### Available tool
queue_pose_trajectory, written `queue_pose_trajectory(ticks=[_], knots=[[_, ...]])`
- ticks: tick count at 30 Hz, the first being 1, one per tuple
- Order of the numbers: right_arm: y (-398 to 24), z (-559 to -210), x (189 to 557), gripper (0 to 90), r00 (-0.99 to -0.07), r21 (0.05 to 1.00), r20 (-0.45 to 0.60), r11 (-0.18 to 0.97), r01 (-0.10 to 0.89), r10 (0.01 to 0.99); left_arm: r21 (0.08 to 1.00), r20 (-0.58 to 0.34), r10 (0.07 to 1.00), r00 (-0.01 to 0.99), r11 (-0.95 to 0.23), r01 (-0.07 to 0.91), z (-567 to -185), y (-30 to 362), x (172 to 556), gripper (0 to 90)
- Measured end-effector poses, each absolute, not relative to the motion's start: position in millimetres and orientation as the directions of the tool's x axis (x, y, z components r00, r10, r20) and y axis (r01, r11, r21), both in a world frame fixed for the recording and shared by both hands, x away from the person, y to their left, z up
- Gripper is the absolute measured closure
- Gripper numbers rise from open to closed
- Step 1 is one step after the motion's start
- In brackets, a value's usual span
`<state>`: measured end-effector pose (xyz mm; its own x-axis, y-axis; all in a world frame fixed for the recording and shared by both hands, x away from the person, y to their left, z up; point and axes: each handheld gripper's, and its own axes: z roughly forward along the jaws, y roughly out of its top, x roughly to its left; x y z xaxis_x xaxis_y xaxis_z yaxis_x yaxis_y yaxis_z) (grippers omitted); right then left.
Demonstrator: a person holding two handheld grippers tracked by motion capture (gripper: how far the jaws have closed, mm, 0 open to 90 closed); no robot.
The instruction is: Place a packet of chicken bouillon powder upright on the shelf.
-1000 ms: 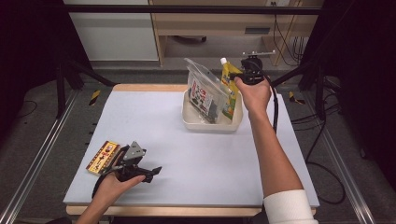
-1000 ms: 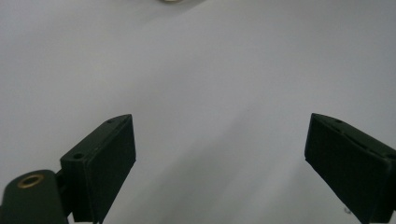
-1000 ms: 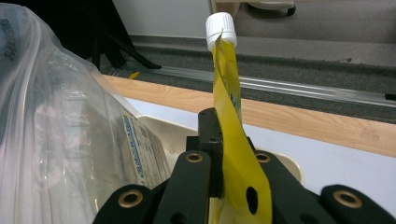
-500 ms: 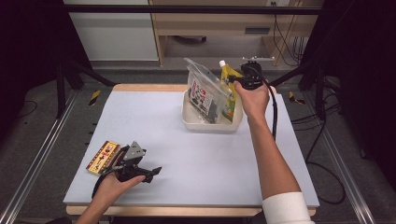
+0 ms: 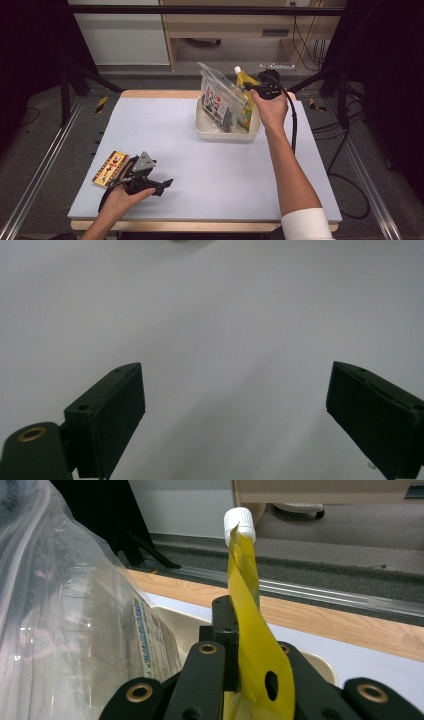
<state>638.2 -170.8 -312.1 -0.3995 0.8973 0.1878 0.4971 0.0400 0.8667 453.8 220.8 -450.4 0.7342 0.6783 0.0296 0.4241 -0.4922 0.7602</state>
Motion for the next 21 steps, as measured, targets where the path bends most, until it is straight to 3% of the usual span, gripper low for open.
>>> queue_pose_trajectory(ticks=[21], knots=[[-170,-324,631,90.0,-0.413,0.868,0.17,0.062,0.492,0.895,0.759,0.03,0.677,0.735,-0.494,0.424,-450,221,453,8.5]])
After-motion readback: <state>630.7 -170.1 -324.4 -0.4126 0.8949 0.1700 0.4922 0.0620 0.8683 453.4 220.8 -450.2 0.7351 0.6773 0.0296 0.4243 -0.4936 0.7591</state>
